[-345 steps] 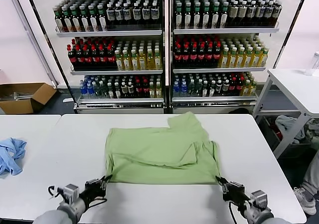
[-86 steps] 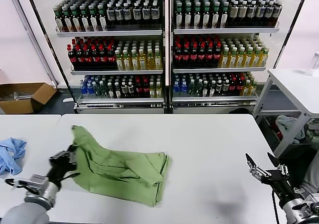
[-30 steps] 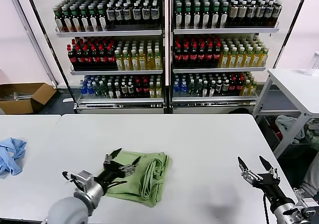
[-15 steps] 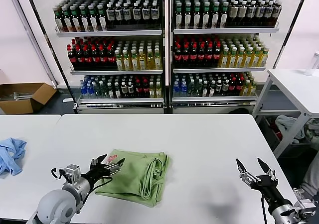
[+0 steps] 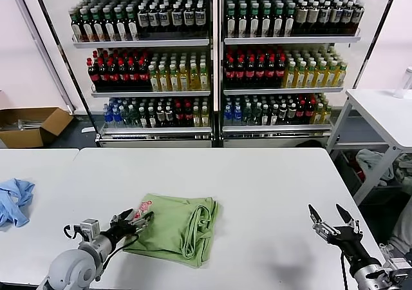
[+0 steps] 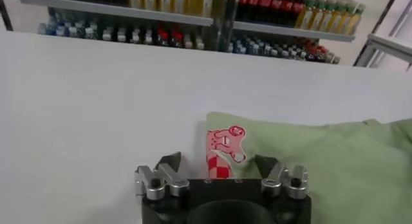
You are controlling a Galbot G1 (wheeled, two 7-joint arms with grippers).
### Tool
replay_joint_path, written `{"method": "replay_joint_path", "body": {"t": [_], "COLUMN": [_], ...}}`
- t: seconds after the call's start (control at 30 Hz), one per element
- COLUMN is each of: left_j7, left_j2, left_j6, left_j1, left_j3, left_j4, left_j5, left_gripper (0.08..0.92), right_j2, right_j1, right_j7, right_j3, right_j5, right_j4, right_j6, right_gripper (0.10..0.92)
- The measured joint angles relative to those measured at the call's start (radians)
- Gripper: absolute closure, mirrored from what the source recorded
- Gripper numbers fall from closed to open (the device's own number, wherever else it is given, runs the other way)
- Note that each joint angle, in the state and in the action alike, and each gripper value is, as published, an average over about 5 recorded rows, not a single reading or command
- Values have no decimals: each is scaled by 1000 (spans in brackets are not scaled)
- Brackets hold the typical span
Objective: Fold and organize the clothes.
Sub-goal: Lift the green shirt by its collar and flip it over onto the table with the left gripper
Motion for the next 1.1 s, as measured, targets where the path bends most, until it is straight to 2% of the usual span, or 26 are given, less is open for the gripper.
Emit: {"method": "replay_joint_path", "body": {"t": [0.43, 0.67, 0.9, 1.1], "left_j7": [-5, -41, -102, -140], "left_j2": [-31, -57, -105, -130], "left_j6": [-27, -65, -131, -172], "left_j1": [31, 53, 106, 161], "left_j3": [33, 23, -40, -164], "left_j4": [-27, -61, -133, -186], "left_j5": [8, 52, 105, 104], "left_gripper": [669, 863, 892, 892], "right_j2": [-7, -8, -6, -7], "right_j1": [7, 16, 21, 28], "right_j7": [1, 4, 3, 3], "right_j3": [5, 7, 3, -7], "right_j5": [5, 5, 4, 4], "right_j4": [4, -2, -8, -16], "right_j6": [3, 3, 6, 11], "right_gripper": [203, 203, 203, 203]}}
